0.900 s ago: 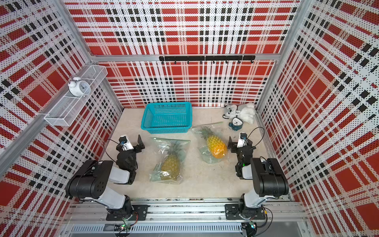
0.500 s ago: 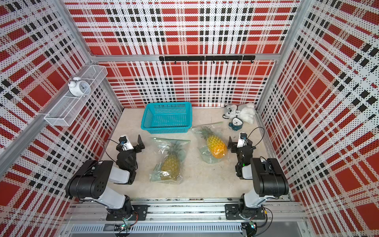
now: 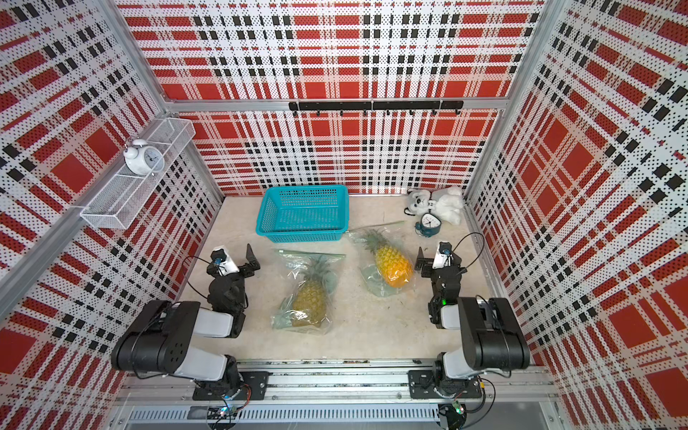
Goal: Open the zip-top bag and take out the pineapple
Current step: Pick up the zipper food storage bag at the center of the board.
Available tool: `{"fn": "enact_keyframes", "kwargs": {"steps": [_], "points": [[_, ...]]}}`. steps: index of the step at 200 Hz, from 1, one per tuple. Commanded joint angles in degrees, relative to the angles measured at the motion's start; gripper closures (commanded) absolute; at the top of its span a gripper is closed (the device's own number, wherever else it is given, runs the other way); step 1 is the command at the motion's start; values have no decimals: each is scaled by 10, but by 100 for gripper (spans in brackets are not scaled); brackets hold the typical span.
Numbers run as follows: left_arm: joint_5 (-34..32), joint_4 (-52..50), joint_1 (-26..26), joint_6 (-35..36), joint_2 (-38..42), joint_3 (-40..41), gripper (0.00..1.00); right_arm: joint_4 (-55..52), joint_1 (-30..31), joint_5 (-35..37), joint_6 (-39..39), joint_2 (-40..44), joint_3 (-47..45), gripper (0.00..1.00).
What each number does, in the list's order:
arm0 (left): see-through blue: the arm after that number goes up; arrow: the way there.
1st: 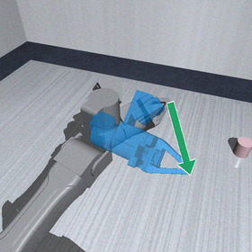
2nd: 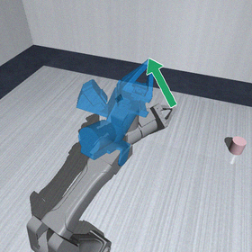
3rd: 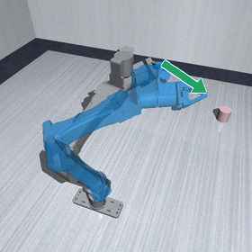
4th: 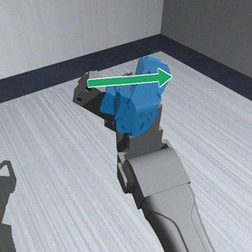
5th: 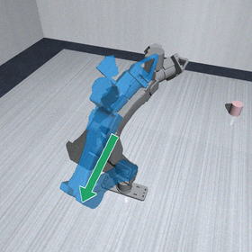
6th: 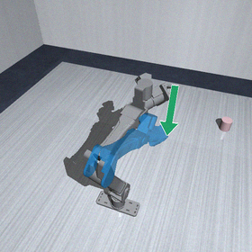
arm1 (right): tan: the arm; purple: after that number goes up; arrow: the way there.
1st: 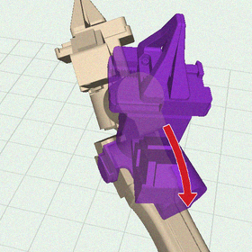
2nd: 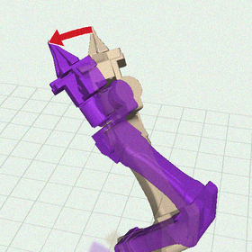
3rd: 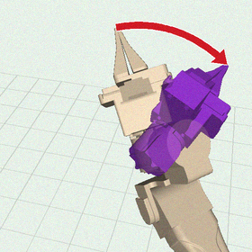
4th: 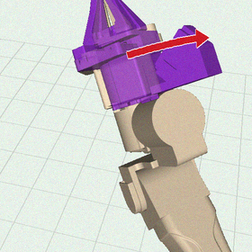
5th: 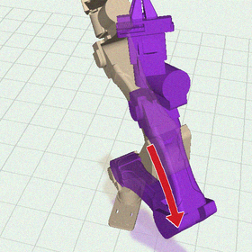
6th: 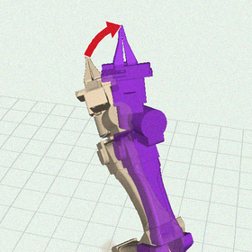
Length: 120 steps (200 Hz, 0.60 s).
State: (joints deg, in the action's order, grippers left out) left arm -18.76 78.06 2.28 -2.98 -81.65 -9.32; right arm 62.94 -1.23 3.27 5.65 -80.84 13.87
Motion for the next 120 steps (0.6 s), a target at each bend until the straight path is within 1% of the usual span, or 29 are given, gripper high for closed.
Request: {"fn": "enact_keyframes", "kwargs": {"steps": [1, 18, 33, 50, 78, 87, 102, 120], "points": [[-7, -72, -3, -18, 74, 0, 2, -103, 5, 34, 34, 78, 15, 0], [21, -216, -3, -61, 135, -41, 2, -214, 5, 30, 62, 126, 48, 0], [51, -331, -3, -113, 156, -86, 2, -293, 5, 20, 88, 153, 75, 0], [93, -438, -2, -176, 159, -129, 2, -366, 5, -4, 108, 174, 101, 0], [195, -563, -2, -259, 127, -186, 2, -489, 5, -63, 119, 189, 158, 0], [242, -587, -2, -264, 113, -197, 1, -518, 5, -77, 119, 191, 175, 0], [303, -616, -2, -262, 95, -207, 0, -518, 5, -77, 119, 192, 189, 0], [348, -652, -1, -242, 77, -216, 4, -518, 5, -77, 119, 192, 201, 0]]}}
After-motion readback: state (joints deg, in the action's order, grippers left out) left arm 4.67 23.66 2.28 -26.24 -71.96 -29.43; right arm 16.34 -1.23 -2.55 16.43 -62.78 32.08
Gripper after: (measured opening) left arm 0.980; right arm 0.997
